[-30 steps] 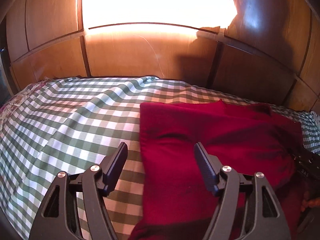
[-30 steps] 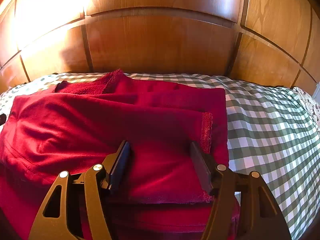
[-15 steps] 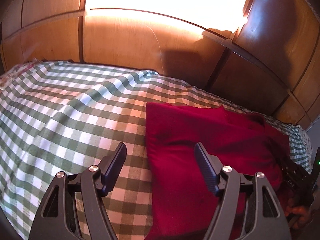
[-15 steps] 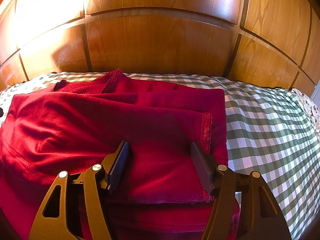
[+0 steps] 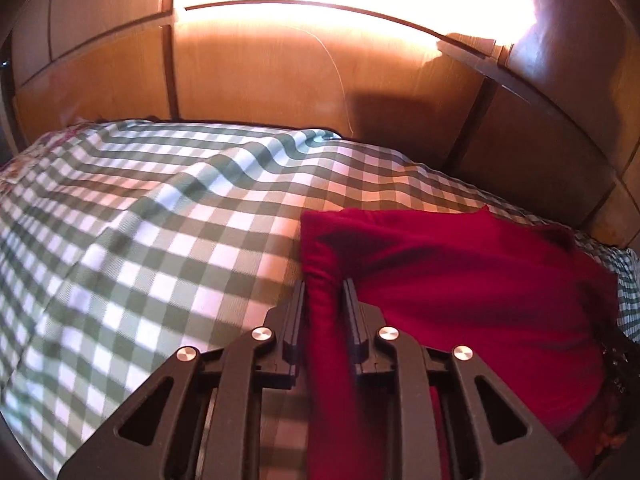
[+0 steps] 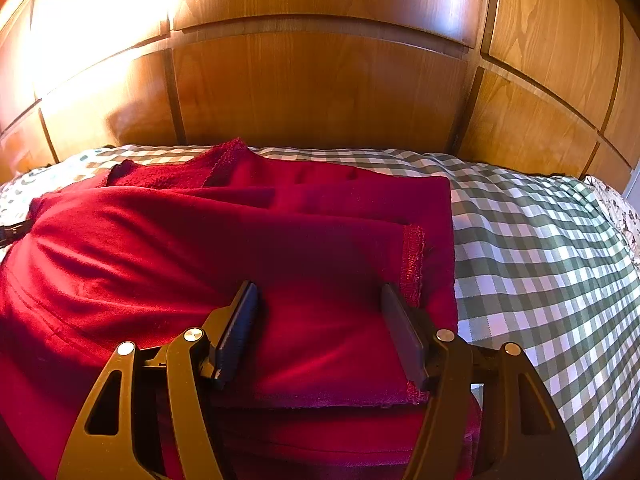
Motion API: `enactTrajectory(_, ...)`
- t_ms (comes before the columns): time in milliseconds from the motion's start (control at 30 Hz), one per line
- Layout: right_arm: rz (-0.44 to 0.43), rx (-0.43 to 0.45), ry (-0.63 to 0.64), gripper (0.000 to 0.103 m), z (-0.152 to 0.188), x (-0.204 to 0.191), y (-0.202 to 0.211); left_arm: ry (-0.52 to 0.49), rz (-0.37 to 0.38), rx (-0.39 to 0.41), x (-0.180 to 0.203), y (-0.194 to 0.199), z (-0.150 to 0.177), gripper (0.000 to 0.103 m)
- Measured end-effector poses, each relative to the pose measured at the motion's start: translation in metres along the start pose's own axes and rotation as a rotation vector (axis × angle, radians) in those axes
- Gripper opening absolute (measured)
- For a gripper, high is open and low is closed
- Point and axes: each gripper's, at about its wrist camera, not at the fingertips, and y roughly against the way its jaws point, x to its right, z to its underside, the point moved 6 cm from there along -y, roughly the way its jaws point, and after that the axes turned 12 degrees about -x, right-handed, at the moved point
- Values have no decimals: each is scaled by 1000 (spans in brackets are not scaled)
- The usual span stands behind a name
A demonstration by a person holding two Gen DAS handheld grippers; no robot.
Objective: Fold small clothes
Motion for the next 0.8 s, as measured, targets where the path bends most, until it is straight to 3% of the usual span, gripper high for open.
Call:
enactTrajectory(167, 2, -1, -3, 63, 0, 0, 0, -115, -34, 48, 23, 41, 39, 29)
enactTrajectory(267, 20, -2, 1, 65, -1, 0, 1, -156, -6, 39, 34, 59, 70, 37)
enactTrajectory(367, 46, 0, 7, 74, -1, -2, 7, -176, 6, 38, 39, 74, 97, 45)
enactTrajectory(433, 69, 0, 4, 93, 2, -3, 14, -186, 2, 39, 38, 84, 112, 47)
enactTrajectory(567, 32, -6, -23, 94, 14, -3, 27, -188, 12, 16, 34, 93, 134, 47)
enactTrajectory(800, 43, -46, 14, 94, 49, 1, 49, -181, 16, -8, 22, 99, 159, 49)
